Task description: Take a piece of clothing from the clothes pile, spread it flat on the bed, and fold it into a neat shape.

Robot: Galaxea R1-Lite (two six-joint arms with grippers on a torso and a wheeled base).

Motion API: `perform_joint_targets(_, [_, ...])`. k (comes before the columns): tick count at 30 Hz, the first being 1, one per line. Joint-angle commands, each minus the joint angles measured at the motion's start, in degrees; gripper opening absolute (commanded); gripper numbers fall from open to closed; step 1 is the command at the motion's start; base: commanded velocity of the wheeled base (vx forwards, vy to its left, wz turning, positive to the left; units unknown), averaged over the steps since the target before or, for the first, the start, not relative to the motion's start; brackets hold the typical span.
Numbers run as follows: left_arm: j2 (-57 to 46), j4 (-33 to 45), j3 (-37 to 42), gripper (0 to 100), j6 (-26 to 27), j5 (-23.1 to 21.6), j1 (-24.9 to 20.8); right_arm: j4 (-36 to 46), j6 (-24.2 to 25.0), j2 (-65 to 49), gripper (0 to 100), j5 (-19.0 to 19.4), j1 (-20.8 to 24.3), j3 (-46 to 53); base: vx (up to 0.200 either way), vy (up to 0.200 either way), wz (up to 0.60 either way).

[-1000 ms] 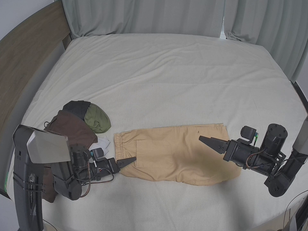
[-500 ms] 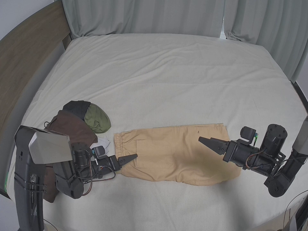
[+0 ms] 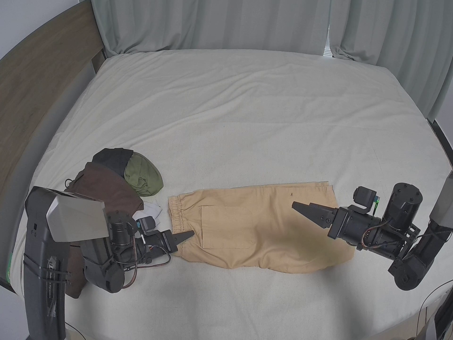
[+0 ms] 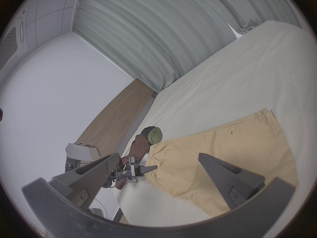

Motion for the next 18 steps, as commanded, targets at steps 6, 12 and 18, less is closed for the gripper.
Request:
perform_joint_targets(6, [-0.6,-0.1,1.1,0,1.6,0.1,0.6,0.0,-0.2,1.5,100,-0.1,0.0,0.0,0.000,0.000,0.00])
perform_joint_targets(12, [-1.5,-0.1,2.3,0,3.1,0.1,1.5,0.0,-0.2,1.7,100,-0.1,0.0,0.2,0.000,0.000,0.00])
perform_joint_targets(18, [-3.8,0.0,4.0,0,6.8,0.2,2.7,0.0,-0.2,2.8,100,-0.1,0.0,0.4,0.000,0.000,0.00])
